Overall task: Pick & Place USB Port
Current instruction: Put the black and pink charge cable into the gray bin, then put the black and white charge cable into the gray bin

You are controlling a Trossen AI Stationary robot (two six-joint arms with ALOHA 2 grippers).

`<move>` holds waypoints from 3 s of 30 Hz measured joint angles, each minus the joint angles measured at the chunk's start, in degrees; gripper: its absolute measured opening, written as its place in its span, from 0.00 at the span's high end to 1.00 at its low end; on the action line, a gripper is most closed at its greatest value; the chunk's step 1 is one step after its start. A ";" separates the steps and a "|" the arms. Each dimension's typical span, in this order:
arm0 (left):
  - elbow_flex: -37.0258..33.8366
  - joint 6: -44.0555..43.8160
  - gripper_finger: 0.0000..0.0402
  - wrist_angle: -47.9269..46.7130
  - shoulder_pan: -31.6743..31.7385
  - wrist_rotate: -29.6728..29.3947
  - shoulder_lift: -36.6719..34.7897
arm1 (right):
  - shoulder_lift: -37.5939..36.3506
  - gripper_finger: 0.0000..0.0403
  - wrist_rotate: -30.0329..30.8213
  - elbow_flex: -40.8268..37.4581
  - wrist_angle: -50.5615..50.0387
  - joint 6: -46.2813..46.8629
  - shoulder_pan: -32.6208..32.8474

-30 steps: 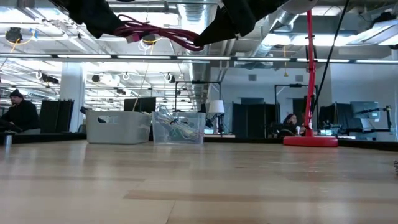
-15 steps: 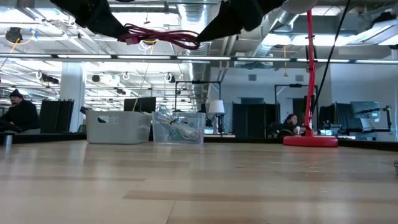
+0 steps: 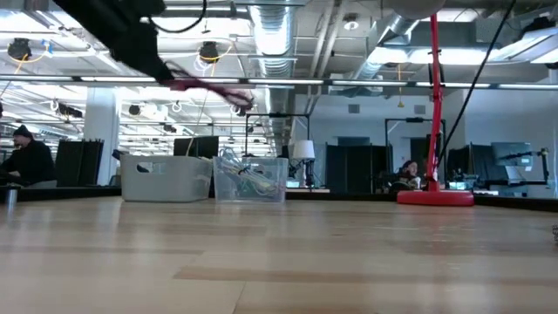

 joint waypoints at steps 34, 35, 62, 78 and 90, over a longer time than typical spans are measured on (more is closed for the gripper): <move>-14.80 -21.24 0.85 -2.27 17.38 -3.81 0.97 | -8.30 0.76 10.59 -0.05 -4.89 4.08 11.96; -14.86 -21.24 0.82 -1.68 17.38 -4.41 0.97 | -8.30 0.76 10.60 -0.05 -4.91 4.08 11.99; -14.88 -3.09 0.69 34.11 10.77 36.32 0.96 | -6.63 0.76 -6.01 -0.05 -28.48 30.50 13.64; -14.88 -2.70 0.71 38.73 7.04 36.32 0.97 | 16.81 0.54 -21.75 -0.05 -27.94 30.05 14.99; -14.88 -2.90 0.71 39.10 7.04 36.32 0.95 | 28.50 0.48 -20.90 0.07 -21.54 22.86 17.35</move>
